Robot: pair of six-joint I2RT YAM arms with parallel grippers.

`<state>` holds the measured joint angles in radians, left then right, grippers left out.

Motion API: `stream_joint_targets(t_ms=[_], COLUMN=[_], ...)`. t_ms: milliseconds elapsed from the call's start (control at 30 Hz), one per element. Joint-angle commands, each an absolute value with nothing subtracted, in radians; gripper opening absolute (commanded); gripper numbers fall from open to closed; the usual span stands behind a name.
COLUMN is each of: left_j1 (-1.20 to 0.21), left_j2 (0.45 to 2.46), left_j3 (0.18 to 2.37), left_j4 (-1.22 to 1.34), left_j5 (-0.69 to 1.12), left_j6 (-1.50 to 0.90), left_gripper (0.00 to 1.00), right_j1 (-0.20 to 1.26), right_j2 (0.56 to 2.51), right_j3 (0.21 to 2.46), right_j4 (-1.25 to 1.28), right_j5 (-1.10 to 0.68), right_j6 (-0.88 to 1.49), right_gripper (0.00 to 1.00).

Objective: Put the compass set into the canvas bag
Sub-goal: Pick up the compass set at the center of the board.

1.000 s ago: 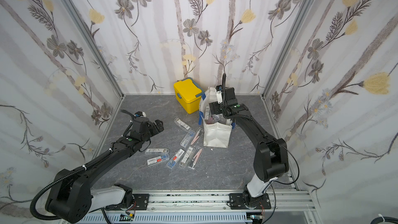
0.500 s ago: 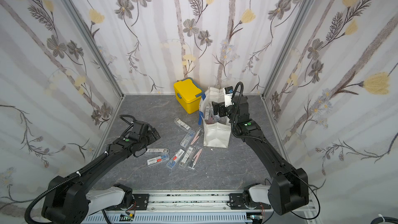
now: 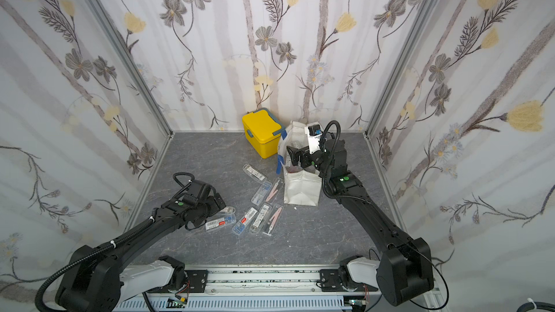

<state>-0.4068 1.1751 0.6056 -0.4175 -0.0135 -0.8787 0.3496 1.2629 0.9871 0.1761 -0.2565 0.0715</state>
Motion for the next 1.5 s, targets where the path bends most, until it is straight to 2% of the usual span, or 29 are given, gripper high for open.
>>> stream_joint_targets(t_ms=[0,600,867,1067,1200,1333,1467], left_j1=[-0.408,-0.408,-0.434,-0.508,-0.529,-0.538,-0.552], left_j2=[1.201,1.500,1.671,1.750,1.765,1.784,1.789], left_j3=[0.600,0.730,0.876,0.977,0.988,1.004,1.011], left_j4=[-0.321,-0.184,-0.252,-0.382,-0.387,-0.395,-0.407], left_j5=[-0.008,0.008,0.005,-0.111,-0.129,-0.129,-0.134], left_j6=[-0.908,-0.807,-0.728,-0.693,-0.697,-0.698,-0.698], left_gripper=[1.00,1.00,1.00,1.00,0.94,0.80,0.71], right_j1=[0.353,0.357,0.357,0.357,0.357,0.357,0.357], right_j2=[1.263,1.254,1.239,1.228,1.225,1.218,1.208], right_j3=[0.982,0.952,0.940,0.937,0.950,0.961,0.963], right_j4=[0.228,0.236,0.233,0.229,0.220,0.212,0.218], right_j5=[-0.272,-0.286,-0.279,-0.281,-0.277,-0.266,-0.269], right_j6=[0.083,0.094,0.091,0.089,0.105,0.116,0.117], right_gripper=[1.00,0.99,0.99,0.99,1.00,1.00,0.99])
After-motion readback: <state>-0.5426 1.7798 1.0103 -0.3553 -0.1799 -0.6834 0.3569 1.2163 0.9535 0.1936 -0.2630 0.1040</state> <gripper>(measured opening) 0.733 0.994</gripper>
